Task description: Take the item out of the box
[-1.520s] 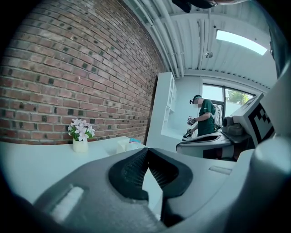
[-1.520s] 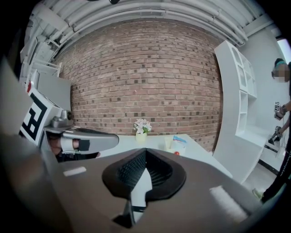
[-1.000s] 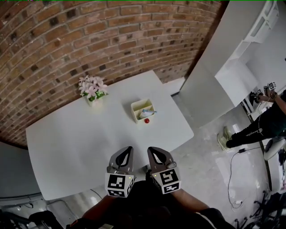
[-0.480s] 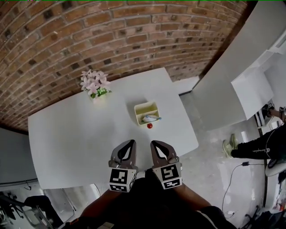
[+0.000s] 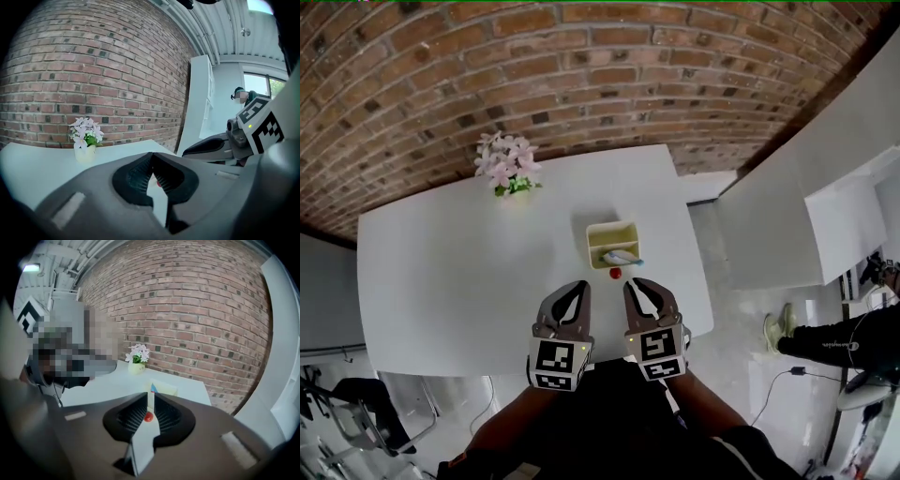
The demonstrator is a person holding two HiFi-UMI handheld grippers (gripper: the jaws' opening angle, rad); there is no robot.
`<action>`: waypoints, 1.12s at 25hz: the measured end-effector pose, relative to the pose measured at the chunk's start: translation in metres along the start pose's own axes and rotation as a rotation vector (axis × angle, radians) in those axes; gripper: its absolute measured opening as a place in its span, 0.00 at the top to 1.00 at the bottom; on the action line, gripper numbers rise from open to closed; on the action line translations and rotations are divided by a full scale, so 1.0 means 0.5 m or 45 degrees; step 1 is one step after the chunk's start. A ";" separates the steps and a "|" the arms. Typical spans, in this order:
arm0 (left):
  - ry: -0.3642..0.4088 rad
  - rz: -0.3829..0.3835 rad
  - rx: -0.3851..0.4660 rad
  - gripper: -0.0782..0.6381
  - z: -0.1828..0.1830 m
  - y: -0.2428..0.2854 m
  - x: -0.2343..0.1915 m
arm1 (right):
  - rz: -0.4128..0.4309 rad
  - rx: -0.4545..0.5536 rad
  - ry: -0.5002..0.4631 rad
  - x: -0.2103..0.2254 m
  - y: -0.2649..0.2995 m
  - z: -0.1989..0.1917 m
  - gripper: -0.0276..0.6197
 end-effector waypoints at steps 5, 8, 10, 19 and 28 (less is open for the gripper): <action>-0.016 0.062 -0.002 0.88 -0.007 0.033 -0.018 | 0.021 -0.025 -0.074 0.032 0.036 -0.007 0.87; -0.022 0.098 -0.010 0.88 -0.008 0.048 -0.029 | 0.034 -0.052 -0.123 0.044 0.056 -0.018 0.84; -0.027 0.117 -0.010 0.88 -0.006 0.058 -0.037 | 0.048 -0.062 -0.163 0.048 0.068 -0.018 0.82; -0.119 0.164 -0.027 0.88 -0.021 0.086 -0.072 | 0.149 -0.144 -0.338 0.041 0.120 -0.030 0.79; -0.115 0.171 -0.044 0.88 -0.030 0.095 -0.081 | 0.202 -0.225 -0.410 0.033 0.145 -0.051 0.80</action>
Point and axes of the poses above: the fingertips, and each gripper's own axes: y forward along the fingers, x to its right, z out of its top, the point moved 3 cm from there along -y, backward along the fingers, and after that the axes turned 3 degrees about -z, right-handed, at the moved point
